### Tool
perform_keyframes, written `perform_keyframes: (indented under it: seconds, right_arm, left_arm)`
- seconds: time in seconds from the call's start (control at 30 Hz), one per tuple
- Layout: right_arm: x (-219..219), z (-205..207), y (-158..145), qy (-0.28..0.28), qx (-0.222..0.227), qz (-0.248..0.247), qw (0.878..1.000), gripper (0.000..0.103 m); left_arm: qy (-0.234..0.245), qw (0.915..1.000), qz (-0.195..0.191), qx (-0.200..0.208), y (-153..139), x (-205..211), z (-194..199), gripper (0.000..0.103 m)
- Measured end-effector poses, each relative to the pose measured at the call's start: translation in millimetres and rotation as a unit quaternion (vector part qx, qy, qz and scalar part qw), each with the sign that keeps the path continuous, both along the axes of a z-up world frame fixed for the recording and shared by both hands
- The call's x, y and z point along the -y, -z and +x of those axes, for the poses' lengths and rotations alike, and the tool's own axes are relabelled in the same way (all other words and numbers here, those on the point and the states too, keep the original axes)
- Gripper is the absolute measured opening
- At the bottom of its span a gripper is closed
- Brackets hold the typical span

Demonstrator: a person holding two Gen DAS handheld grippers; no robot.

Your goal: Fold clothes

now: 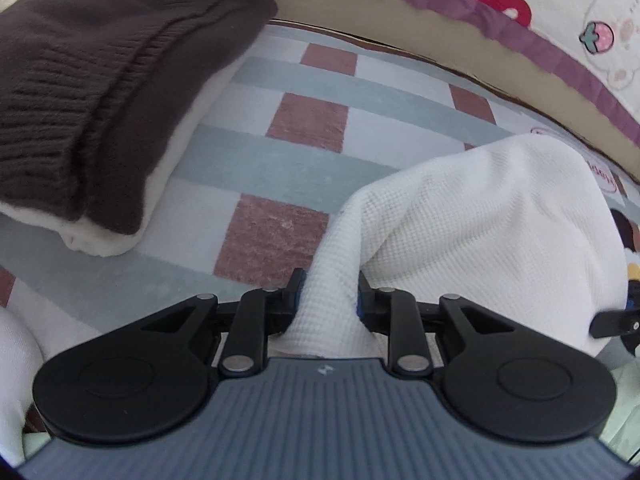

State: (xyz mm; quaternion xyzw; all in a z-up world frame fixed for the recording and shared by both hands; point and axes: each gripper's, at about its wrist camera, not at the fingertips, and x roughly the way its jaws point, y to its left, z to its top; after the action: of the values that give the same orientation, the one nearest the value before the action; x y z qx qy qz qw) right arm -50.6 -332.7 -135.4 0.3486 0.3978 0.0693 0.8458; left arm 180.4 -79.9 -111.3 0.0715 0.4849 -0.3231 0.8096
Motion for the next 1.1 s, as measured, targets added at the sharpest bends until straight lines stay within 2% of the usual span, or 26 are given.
perform_keyframes:
  seconds: [0.07,0.17,0.23,0.3,0.37,0.4,0.47,0.57,0.63,0.73,0.8,0.83,0.9,1.0,1.07,1.1]
  right_arm:
    - [-2,4,4,-0.008,-0.026,-0.021,0.999,0.034]
    - [1,4,9,0.014,-0.031,-0.004,0.999,0.034]
    - [0,4,8,0.012,-0.024,-0.022,0.999,0.037]
    - [-7,1,-1,0.013,-0.015,-0.060,0.998,0.040]
    - [-22,-6,-19,0.020,0.005,-0.141,0.990,0.049]
    - [-35,-14,-32,0.023,0.026,-0.199,0.979,0.051]
    - [-62,-26,-52,0.021,0.082,-0.313,0.946,0.051]
    - [-92,-26,-68,-0.018,0.152,-0.424,0.892,0.050]
    - [-99,-8,-69,-0.042,0.165,-0.444,0.879,0.046]
    - [-95,26,-61,-0.050,0.154,-0.460,0.873,0.046]
    - [-88,42,-47,-0.046,0.121,-0.472,0.872,0.041]
    - [-84,48,-39,-0.044,0.107,-0.471,0.875,0.041]
    - [-74,49,-23,-0.034,0.100,-0.449,0.887,0.041]
    - [-54,50,-11,-0.008,0.098,-0.380,0.920,0.041]
    - [-43,51,-7,0.002,0.092,-0.342,0.935,0.041]
    - [-38,50,-4,0.007,0.090,-0.323,0.942,0.041]
  left_arm:
    - [-0.018,0.9998,0.007,0.011,2,1,1,0.036]
    - [-0.041,0.9984,0.017,0.035,3,2,2,0.037]
    - [-0.050,0.9971,0.026,0.052,1,0,3,0.037]
    - [-0.058,0.9950,0.033,0.074,-7,-4,0,0.035]
    - [-0.067,0.9917,0.035,0.104,-21,-9,-6,0.035]
    - [-0.071,0.9889,0.025,0.128,-31,-13,-11,0.035]
    - [-0.067,0.9852,-0.003,0.158,-49,-16,-24,0.035]
    - [-0.042,0.9838,-0.056,0.165,-63,-12,-47,0.035]
    - [-0.029,0.9846,-0.077,0.154,-60,-6,-64,0.035]
    - [-0.035,0.9882,-0.101,0.110,-39,-3,-76,0.034]
    - [-0.051,0.9892,-0.119,0.068,-20,-4,-79,0.033]
    - [-0.062,0.9885,-0.129,0.047,-10,-6,-79,0.033]
    - [-0.088,0.9846,-0.148,0.032,4,-10,-84,0.033]
    - [-0.095,0.9850,-0.133,0.056,5,-5,-96,0.033]
    - [-0.091,0.9862,-0.112,0.081,-1,2,-105,0.032]
    - [-0.093,0.9854,-0.116,0.083,-4,3,-107,0.032]
